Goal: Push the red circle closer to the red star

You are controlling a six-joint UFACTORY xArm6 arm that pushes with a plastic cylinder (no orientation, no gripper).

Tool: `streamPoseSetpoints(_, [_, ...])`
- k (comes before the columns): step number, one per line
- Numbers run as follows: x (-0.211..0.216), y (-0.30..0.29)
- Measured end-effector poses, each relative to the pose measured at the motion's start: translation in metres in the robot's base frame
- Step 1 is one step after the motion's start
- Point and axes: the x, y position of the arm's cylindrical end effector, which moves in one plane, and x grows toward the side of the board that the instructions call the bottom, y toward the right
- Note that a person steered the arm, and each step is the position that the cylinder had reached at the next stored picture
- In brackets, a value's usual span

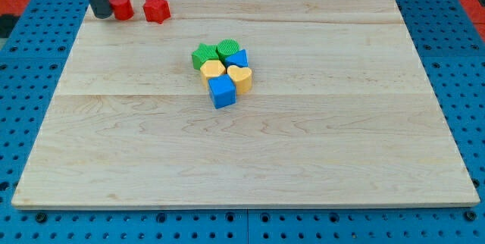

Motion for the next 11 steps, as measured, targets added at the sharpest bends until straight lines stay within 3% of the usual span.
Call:
streamPoseSetpoints(2, [-0.036, -0.044])
streamPoseSetpoints(4, [-0.049, 0.009])
streamPoseSetpoints(11, [-0.025, -0.001])
